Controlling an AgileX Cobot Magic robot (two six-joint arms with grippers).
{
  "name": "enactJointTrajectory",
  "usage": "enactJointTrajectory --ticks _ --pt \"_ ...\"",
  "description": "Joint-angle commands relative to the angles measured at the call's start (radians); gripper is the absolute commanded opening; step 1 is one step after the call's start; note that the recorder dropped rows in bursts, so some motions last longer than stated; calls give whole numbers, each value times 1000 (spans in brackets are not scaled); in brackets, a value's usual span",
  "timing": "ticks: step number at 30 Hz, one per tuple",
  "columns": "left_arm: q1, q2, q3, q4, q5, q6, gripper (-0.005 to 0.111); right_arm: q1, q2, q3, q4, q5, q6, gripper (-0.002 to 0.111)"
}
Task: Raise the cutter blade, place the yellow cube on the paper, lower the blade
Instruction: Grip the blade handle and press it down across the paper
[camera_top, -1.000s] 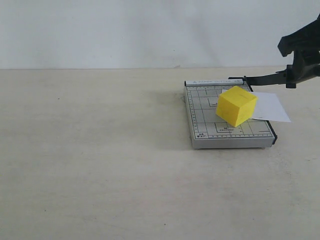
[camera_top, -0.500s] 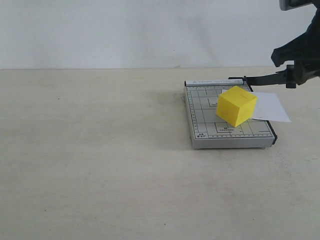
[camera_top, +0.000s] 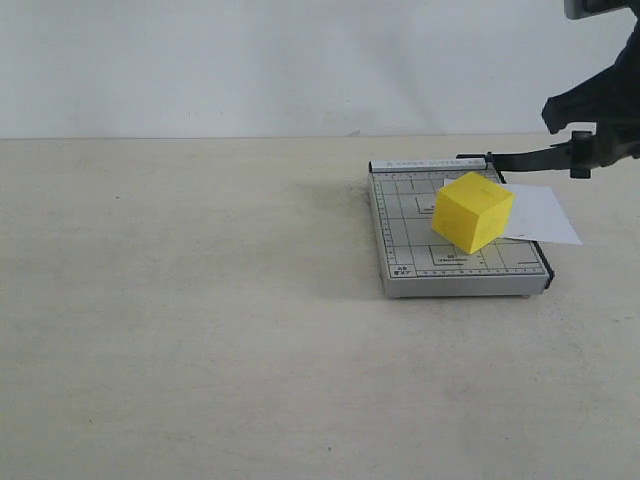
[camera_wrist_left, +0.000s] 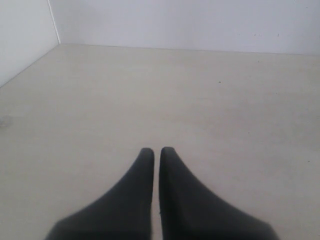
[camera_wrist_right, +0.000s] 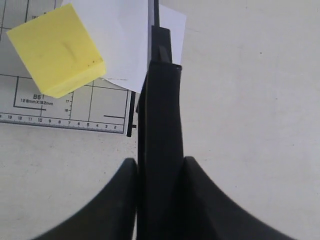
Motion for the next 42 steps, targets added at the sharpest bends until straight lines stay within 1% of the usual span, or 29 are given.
enactJointTrajectory --ticks 1,3,9,17,22,28,35,42 --pt "2 -4 3 5 0 -3 4 0 -52 144 49 -98 1 0" --pt "2 -4 3 5 0 -3 4 0 -76 243 53 -141 12 0" --pt "2 -4 3 5 0 -3 4 0 -106 444 82 -248 27 0" --pt "2 -4 3 5 0 -3 4 0 -109 652 88 -401 65 0" --pt "2 -4 3 5 0 -3 4 0 -109 745 88 -494 76 0" --pt "2 -4 3 5 0 -3 4 0 -109 809 88 -579 87 0" --pt "2 -4 3 5 0 -3 4 0 -107 814 88 -624 90 0" --pt "2 -4 3 5 0 -3 4 0 -22 814 88 -645 90 0"
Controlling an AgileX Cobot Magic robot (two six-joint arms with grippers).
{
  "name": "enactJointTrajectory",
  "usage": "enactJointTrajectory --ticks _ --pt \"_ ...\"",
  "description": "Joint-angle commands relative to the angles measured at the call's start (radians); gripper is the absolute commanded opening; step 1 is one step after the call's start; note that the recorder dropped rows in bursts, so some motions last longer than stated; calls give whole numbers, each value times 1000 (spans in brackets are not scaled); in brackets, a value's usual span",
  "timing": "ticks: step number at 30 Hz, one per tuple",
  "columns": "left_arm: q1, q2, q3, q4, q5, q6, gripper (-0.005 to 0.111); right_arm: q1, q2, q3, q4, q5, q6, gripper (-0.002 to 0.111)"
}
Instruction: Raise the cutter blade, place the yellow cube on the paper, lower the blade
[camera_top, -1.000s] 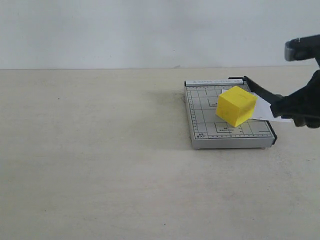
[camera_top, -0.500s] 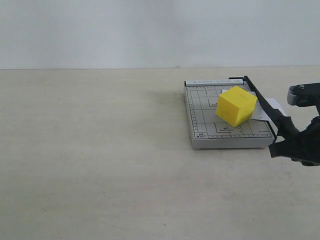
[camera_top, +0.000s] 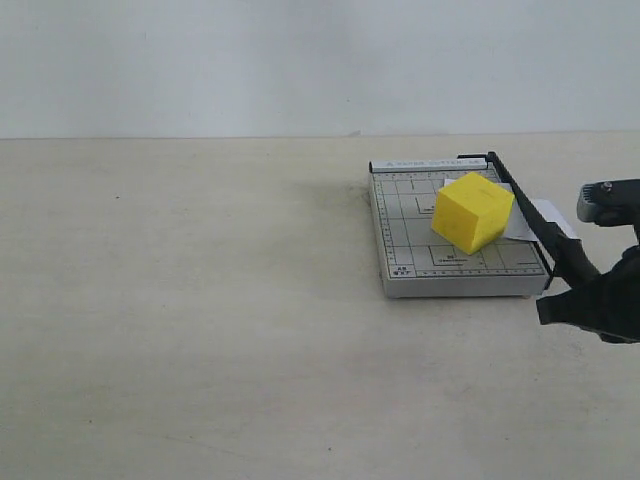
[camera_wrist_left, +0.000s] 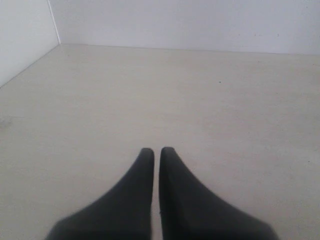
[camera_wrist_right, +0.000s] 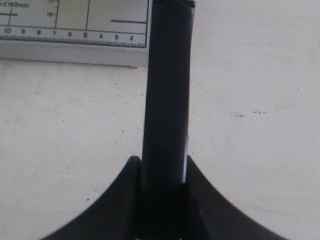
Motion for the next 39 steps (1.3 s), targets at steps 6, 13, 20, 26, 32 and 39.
enactJointTrajectory --ticks 6,13,20,26,32,39 --pt "2 -4 3 5 0 -3 4 13 103 39 38 68 -16 0" --pt "2 -4 3 5 0 -3 4 13 101 39 38 54 -16 0" --pt "2 -4 3 5 0 -3 4 13 101 39 38 28 -16 11" --pt "2 -4 3 5 0 -3 4 13 57 35 38 -23 -16 52" --pt "2 -4 3 5 0 -3 4 13 -63 35 61 -73 -18 53" --pt "2 -4 3 5 0 -3 4 13 -286 35 59 -146 -83 52"
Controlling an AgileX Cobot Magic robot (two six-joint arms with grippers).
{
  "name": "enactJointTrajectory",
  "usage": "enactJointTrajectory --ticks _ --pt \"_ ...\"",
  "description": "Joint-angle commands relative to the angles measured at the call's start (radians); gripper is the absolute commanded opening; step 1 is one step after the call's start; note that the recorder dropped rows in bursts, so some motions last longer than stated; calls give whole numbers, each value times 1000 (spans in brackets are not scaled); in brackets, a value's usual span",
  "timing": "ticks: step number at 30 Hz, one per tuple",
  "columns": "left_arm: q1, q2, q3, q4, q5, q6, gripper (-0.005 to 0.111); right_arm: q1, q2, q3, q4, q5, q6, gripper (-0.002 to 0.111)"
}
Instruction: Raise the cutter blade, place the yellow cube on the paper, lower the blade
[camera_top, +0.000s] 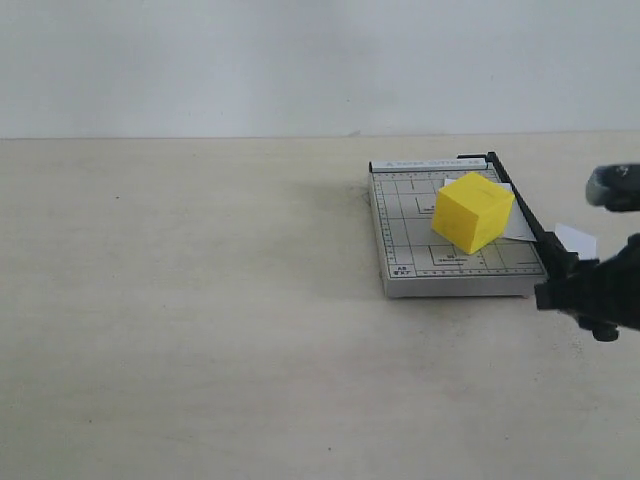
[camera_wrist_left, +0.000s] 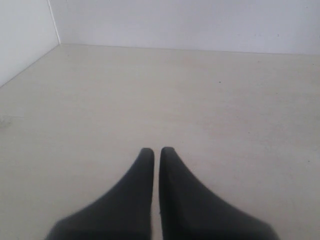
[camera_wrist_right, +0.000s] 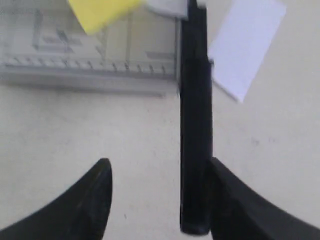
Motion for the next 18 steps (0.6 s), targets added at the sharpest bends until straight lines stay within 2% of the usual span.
enactJointTrajectory --ticks 1,3,4,7,8,10,12,14,18 --pt "2 -4 3 5 0 -3 4 1 -163 -2 2 -73 -63 52" --pt "2 -4 3 5 0 -3 4 1 -233 -2 2 -76 -79 48" --pt "2 -4 3 5 0 -3 4 1 -312 0 2 -71 -83 32" --pt "2 -4 3 5 0 -3 4 1 -459 37 2 -128 -85 4" --pt "2 -4 3 5 0 -3 4 1 -504 61 2 -145 -78 -1" --pt "2 -4 3 5 0 -3 4 1 -676 128 2 -145 -52 1" --pt "2 -4 3 5 0 -3 4 1 -946 201 4 -50 -48 1" --pt "2 -4 3 5 0 -3 4 1 -1110 224 4 23 -32 1" --pt "2 -4 3 5 0 -3 4 1 -1296 228 4 65 -28 1"
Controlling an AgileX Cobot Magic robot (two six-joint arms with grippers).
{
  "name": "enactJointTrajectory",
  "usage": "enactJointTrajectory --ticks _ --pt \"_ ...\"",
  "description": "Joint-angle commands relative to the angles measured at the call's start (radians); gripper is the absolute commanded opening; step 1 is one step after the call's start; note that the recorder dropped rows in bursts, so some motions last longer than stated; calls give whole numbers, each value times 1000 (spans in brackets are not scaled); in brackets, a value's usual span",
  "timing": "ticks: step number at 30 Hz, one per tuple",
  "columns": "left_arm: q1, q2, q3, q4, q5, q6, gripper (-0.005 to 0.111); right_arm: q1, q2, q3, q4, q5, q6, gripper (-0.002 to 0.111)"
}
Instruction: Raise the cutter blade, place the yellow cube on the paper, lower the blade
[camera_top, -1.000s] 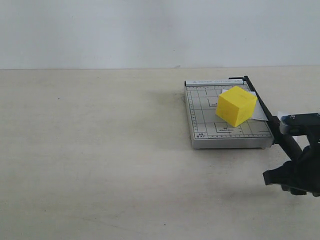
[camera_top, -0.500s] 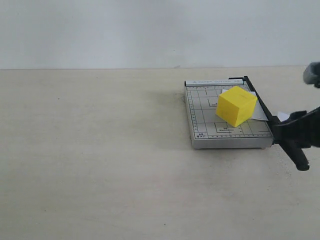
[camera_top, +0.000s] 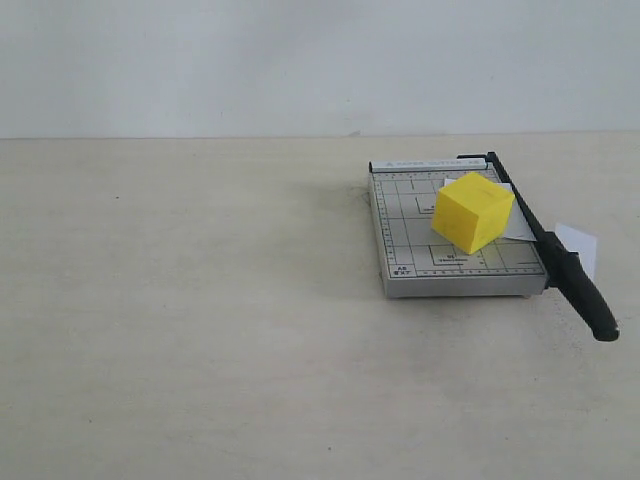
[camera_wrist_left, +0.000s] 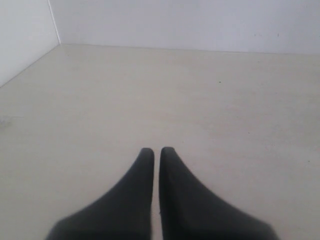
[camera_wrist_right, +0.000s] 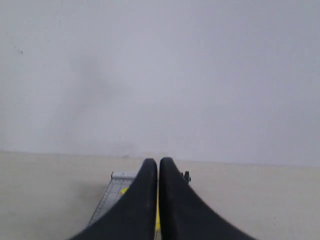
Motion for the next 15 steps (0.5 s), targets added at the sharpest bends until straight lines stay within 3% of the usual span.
enactJointTrajectory --ticks 1,15 --pt "2 -4 3 5 0 -3 4 -1 -100 1 2 11 12 1" --pt "2 -4 3 5 -2 -3 4 -1 -100 1 2 -6 12 1"
